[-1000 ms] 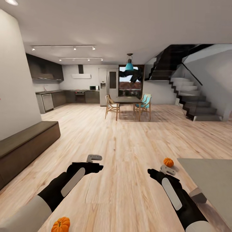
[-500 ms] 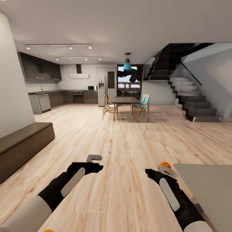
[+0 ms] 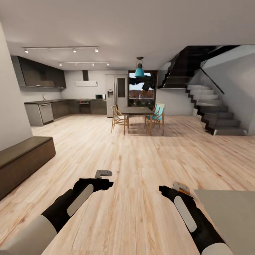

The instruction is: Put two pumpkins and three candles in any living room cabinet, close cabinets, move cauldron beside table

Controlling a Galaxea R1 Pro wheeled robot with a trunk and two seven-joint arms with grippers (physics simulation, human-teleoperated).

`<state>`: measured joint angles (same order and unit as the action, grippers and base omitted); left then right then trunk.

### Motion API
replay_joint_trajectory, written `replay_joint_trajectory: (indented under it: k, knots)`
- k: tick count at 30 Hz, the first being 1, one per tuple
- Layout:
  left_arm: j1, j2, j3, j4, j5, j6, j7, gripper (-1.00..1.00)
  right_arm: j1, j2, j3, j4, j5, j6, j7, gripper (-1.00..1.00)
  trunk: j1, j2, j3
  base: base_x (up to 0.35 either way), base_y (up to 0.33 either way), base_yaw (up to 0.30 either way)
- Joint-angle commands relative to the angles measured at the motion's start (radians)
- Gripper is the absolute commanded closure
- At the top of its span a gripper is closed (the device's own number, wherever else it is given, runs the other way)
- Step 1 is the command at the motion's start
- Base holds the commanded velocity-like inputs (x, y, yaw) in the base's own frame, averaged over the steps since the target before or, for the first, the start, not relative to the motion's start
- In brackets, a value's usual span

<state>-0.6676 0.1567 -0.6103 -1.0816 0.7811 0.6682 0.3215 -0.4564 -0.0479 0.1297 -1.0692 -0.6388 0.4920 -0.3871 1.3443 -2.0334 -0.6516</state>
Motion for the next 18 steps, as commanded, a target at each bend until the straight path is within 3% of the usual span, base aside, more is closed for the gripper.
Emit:
replay_joint_trajectory:
  k: [1, 8, 18]
  knots:
    - [-0.001, 0.001, -0.003, -0.001, 0.010, 0.001, 0.010, -1.00, -0.001, -0.001, 0.004, -0.002, -0.010, 0.001, -0.010, -1.00, 0.000, -0.001, -0.001, 0.329, -0.006, 0.121]
    - [-0.001, 0.000, -0.004, 0.000, 0.011, 0.000, 0.010, -1.00, -0.001, -0.001, 0.004, -0.002, -0.010, 0.000, -0.010, -1.00, 0.000, -0.001, -0.001, 0.330, -0.003, 0.150]
    - [-0.001, 0.000, -0.004, 0.000, 0.010, -0.001, 0.008, -1.00, -0.001, 0.000, 0.004, -0.002, -0.011, 0.000, -0.010, -1.00, 0.000, -0.001, -0.001, 0.328, -0.076, 0.022]
